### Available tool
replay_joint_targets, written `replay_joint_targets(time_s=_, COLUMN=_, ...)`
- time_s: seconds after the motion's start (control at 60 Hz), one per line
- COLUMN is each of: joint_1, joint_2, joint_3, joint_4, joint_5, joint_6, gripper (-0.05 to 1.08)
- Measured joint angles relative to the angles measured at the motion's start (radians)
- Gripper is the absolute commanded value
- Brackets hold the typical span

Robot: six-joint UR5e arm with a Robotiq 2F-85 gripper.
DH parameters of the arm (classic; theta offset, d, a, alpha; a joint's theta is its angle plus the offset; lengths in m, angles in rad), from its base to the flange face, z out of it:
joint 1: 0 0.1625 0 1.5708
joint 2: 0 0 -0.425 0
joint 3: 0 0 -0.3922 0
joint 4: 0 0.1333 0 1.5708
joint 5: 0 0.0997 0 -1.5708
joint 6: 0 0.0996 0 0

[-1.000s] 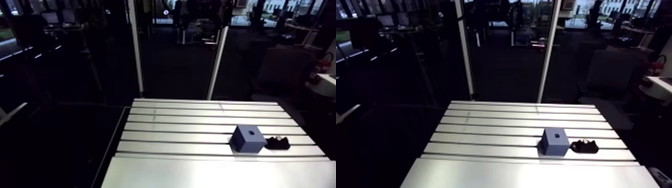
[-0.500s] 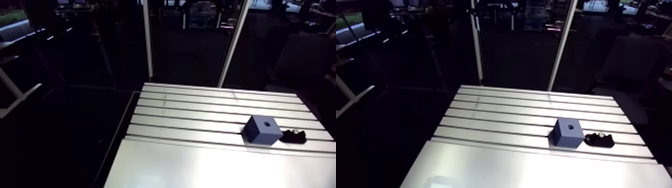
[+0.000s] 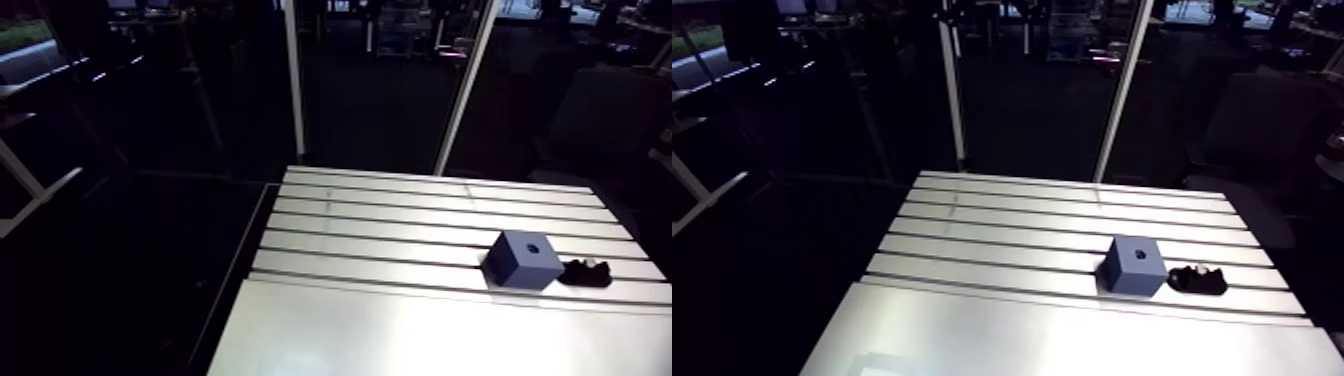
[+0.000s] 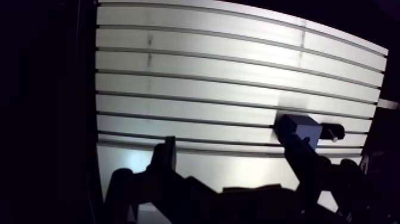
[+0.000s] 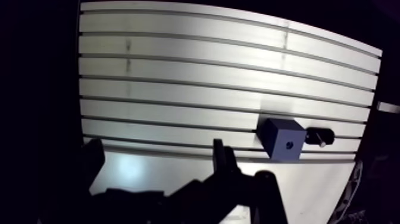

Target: Pick up the M10 bolt and insert it into the hex recess until seated.

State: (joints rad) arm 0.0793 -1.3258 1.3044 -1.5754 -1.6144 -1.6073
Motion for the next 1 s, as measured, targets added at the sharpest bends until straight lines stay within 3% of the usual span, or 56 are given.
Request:
replay_joint_targets(time_s=0.133, joint_1=-0.003, joint_2=-0.012, joint_3=0.004, joint_4=0.007, joint_5=-0.008, joint_6=-0.001, gripper=0.01)
replay_joint_targets(time_s=0.35, joint_1=-0.007, joint_2=-0.051, joint_3=0.033, joint_4=0.032, joint_5=-0.057, joint_6=-0.002, gripper=0.01)
replay_joint_targets(time_s=0.5, joint_1=-0.012, joint_2=-0.082, joint_3=0.061, joint_4=0.037, joint_5=-0.078, joint_6=-0.015, gripper=0.01)
replay_joint_targets(time_s=1.0, joint_1=-0.07, joint_2=-0.138, joint_3=0.102, joint_4=0.037, joint_5=-0.089, joint_6=-0.092, gripper=0.01)
